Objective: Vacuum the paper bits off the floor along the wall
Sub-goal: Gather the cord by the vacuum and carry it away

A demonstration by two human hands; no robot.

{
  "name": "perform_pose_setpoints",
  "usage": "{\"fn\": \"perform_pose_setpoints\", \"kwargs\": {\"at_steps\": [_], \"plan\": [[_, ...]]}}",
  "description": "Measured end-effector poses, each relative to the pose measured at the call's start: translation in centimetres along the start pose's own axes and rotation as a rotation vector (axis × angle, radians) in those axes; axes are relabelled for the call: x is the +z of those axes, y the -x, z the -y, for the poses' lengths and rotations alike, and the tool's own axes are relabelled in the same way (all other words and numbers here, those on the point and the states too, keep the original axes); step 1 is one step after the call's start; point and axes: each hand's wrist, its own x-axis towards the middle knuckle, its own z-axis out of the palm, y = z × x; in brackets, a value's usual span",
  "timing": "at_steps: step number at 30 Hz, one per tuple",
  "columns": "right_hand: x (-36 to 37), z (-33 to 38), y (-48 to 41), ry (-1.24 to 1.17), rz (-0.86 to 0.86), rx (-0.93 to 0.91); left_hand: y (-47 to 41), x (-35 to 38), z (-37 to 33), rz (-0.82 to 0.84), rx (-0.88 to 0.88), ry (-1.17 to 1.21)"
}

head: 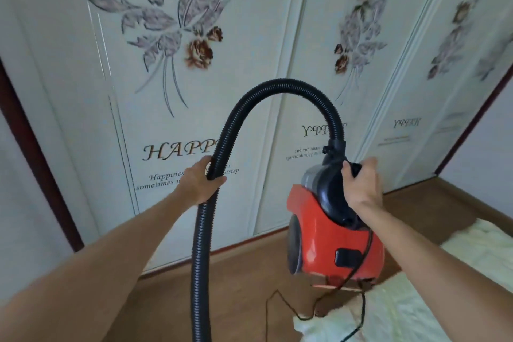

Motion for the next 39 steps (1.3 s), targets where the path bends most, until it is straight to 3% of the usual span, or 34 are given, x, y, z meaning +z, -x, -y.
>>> {"fn": "perform_pose_setpoints", "kwargs": {"at_steps": [7, 16, 30, 39], "plan": [[-7.1, 7.3, -6.5, -0.095, -0.070, 0.039, -2.0, -5.6, -12.6, -0.023, 0.090, 0.017], [-10.9, 10.6, -15.8, -0.141, -0.098, -0.023, -6.8, -5.2, -22.8, -0.108, 0.125, 0.039], [-11.1, 7.1, -28.4, -0.096, -0.187, -0.020, -18.0, 3.3, -29.8, -0.091, 0.240, 0.165], [-8.3, 3.9, -37.3, -0.052, -0.277, 0.052, -31.0, 10.2, -33.0, 0.048, 0.374, 0.210]]}}
